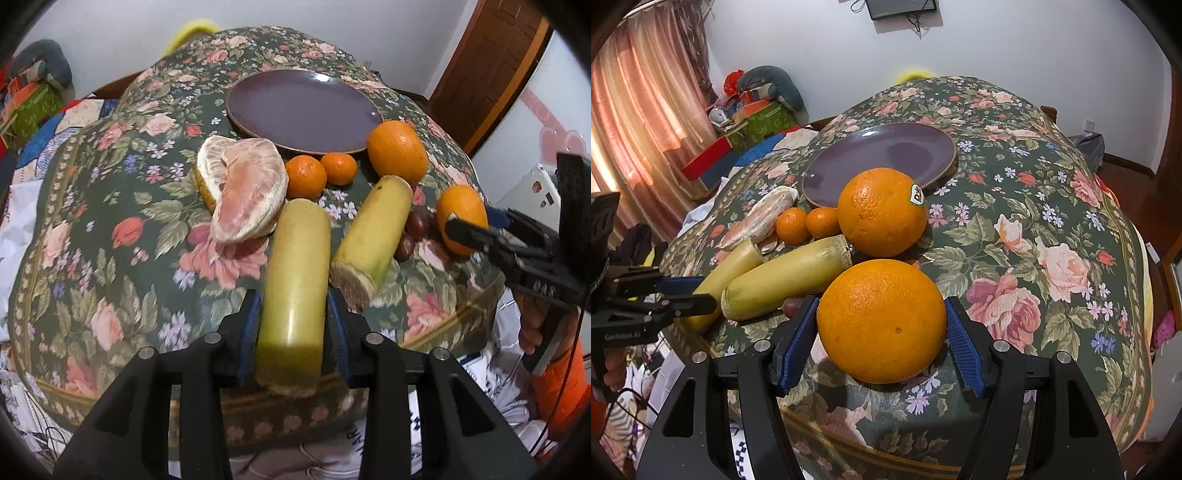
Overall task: Organize fruits
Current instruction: 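Lift the yellow cylinder with the left gripper while the right gripper grasps the orange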
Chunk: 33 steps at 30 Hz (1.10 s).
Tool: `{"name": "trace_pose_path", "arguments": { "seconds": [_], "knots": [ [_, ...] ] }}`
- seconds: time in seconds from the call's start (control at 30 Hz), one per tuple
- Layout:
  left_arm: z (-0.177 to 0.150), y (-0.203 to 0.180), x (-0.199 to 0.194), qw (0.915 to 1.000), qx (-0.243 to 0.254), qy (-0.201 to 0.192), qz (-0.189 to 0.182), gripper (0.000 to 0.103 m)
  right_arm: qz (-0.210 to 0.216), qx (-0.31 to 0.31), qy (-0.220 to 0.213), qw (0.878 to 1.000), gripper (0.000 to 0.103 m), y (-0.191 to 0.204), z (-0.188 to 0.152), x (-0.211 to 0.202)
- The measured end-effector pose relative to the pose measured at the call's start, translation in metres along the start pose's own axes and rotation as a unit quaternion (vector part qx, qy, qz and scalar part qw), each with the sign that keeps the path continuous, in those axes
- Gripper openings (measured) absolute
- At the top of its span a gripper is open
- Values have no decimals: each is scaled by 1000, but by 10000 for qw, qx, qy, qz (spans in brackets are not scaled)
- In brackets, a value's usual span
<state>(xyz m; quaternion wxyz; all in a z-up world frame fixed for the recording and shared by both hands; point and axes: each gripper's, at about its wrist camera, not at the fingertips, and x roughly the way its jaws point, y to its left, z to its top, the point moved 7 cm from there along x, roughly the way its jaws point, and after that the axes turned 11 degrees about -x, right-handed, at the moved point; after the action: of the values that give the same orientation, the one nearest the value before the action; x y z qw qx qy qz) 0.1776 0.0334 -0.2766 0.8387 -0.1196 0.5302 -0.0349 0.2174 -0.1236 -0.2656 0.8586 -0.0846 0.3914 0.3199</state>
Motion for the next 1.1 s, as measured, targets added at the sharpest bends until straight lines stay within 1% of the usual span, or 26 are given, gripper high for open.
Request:
{"name": "trace_pose_path", "arguments": {
  "seconds": [0.13, 0.23, 0.33, 0.43, 0.6, 0.7, 0.9, 1.03, 1.1],
  "knots": [
    [9, -5, 11, 9999, 137, 53, 14, 37, 16, 13, 40, 10000, 65, 0, -1, 0],
    [11, -5, 17, 9999, 136, 54, -32, 38, 42, 17, 56, 10000, 65, 0, -1, 1],
    [12, -5, 16, 9999, 126, -34, -31, 38, 31, -20, 58, 10000, 64, 1, 0, 1],
    [10, -5, 9, 9998, 141, -150, 44, 38, -4, -36, 43, 10000, 64, 1, 1, 0],
    [16, -7, -16, 9984, 100, -558, -3, 37, -56, -25, -77, 10000, 64, -2, 6, -7],
    [26, -9, -37, 9962, 69, -863, -61, 36, -97, -9, -217, 9997, 64, -3, 15, -15],
    [52, -20, -66, 9901, -23, -1370, -314, 34, -198, -84, -606, 9979, 64, -5, 43, -31],
    [71, -26, -77, 9854, -89, -1616, -521, 34, -279, -120, -847, 9959, 64, -7, 64, -38],
    [79, -29, -79, 9835, -88, -1723, -551, 34, -308, -146, -957, 9948, 64, -8, 74, -41]
  ]
}}
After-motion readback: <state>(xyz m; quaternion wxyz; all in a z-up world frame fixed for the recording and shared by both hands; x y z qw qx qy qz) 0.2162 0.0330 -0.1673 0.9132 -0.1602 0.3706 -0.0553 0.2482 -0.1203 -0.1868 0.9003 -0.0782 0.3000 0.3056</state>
